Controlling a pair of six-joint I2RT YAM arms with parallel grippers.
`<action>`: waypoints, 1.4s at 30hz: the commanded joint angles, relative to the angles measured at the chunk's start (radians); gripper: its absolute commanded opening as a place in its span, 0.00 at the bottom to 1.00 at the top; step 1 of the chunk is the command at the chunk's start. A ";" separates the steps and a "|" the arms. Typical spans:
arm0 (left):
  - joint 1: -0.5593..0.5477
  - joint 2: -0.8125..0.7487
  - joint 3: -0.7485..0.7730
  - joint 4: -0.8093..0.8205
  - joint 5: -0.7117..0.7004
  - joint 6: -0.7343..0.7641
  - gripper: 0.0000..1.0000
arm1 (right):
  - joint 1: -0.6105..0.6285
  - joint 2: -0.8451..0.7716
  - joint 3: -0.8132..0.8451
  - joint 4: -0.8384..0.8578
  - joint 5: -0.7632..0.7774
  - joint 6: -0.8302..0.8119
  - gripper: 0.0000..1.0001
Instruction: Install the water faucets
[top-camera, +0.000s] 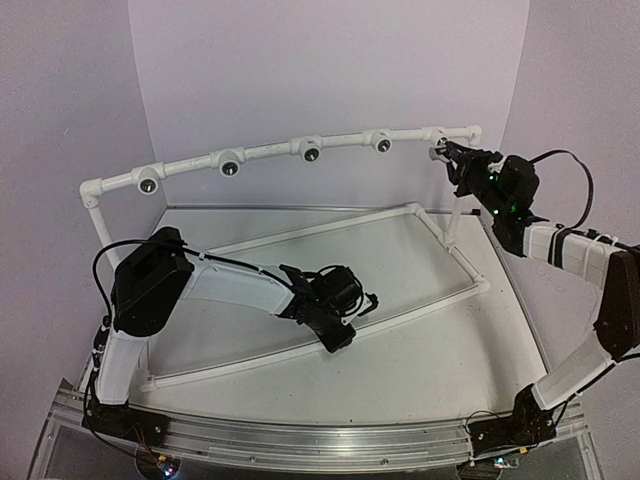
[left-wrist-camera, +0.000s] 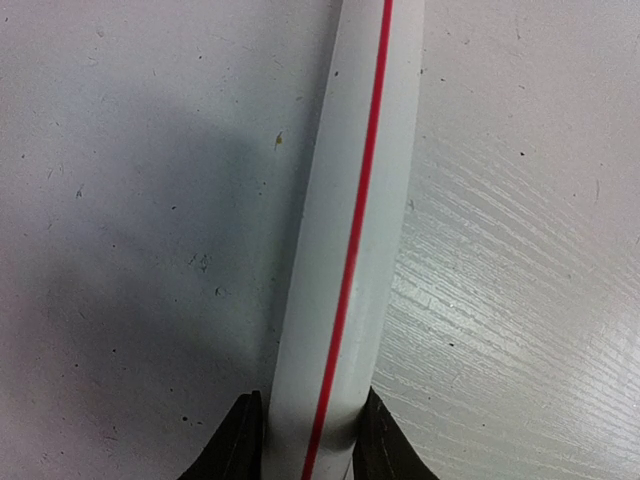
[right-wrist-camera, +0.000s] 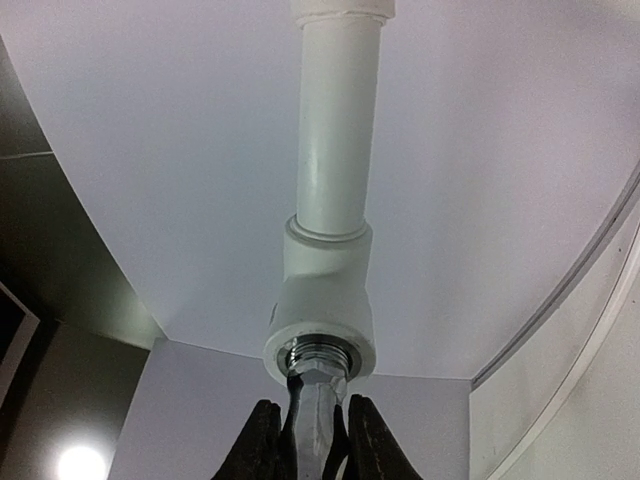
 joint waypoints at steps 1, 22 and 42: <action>-0.039 0.070 -0.037 -0.185 0.039 -0.092 0.00 | -0.022 0.023 0.002 0.002 0.155 0.167 0.00; -0.039 0.104 0.022 -0.235 0.034 -0.088 0.00 | -0.012 -0.003 -0.018 -0.001 0.271 0.555 0.00; -0.038 0.093 0.000 -0.245 0.042 -0.113 0.00 | -0.009 -0.059 -0.039 -0.047 0.317 0.621 0.50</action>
